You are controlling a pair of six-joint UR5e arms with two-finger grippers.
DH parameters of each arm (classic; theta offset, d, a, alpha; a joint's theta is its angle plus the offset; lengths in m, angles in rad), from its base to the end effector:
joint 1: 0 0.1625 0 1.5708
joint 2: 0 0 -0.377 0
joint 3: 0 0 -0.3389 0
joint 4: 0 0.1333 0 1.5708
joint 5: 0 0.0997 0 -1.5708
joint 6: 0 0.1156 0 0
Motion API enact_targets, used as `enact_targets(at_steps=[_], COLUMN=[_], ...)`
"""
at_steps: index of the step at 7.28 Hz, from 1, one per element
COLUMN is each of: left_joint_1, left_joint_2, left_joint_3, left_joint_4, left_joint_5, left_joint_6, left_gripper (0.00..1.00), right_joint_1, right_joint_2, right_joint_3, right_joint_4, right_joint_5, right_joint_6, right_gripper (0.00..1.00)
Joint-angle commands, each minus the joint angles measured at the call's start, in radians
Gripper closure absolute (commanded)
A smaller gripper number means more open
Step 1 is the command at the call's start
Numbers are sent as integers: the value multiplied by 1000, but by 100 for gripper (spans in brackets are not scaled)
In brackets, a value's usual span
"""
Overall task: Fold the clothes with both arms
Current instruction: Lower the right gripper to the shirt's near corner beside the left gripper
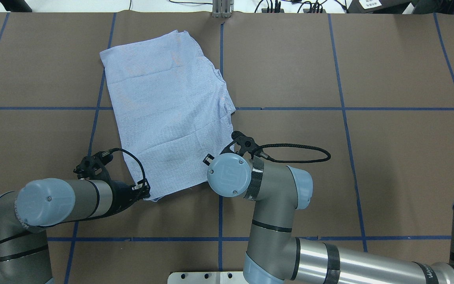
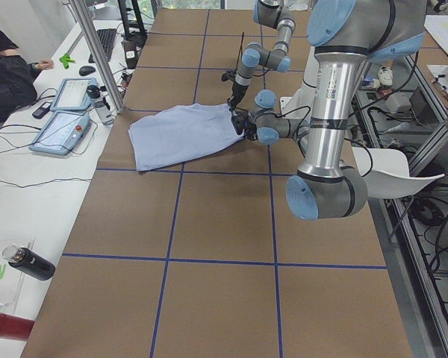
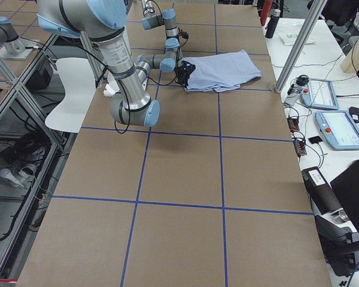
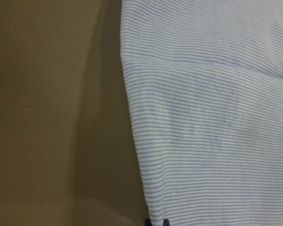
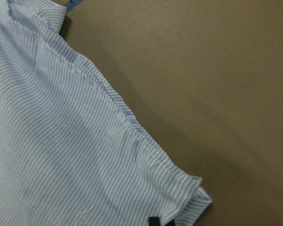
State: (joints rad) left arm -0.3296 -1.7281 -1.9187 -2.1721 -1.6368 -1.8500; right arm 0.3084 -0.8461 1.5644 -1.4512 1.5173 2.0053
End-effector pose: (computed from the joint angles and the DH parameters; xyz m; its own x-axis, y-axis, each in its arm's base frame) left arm 0.4356 -0.2818 0.3333 0.3337 -0.4048 -0.8514 0.3736 0.8860 -0.2748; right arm -0.5842 -0.3325 0.2249 0.4347 0.5796 0.6892 -0.5776 0.7666 -0.2804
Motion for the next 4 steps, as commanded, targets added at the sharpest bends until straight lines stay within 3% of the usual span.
enact_targets(at_steps=[1, 4], left_joint_1=[0, 0], left_joint_2=[-2, -2], left_joint_3=[-2, -17], left_joint_4=[0, 0], left_joint_5=[0, 0], left_joint_6=[0, 0], left_gripper=[100, 100], right_joint_1=[1, 14], right_joint_2=[12, 18], right_joint_3=[-1, 78], right_joint_4=[0, -53], right_joint_5=[0, 3], right_joint_6=[1, -8], right_gripper=[100, 100])
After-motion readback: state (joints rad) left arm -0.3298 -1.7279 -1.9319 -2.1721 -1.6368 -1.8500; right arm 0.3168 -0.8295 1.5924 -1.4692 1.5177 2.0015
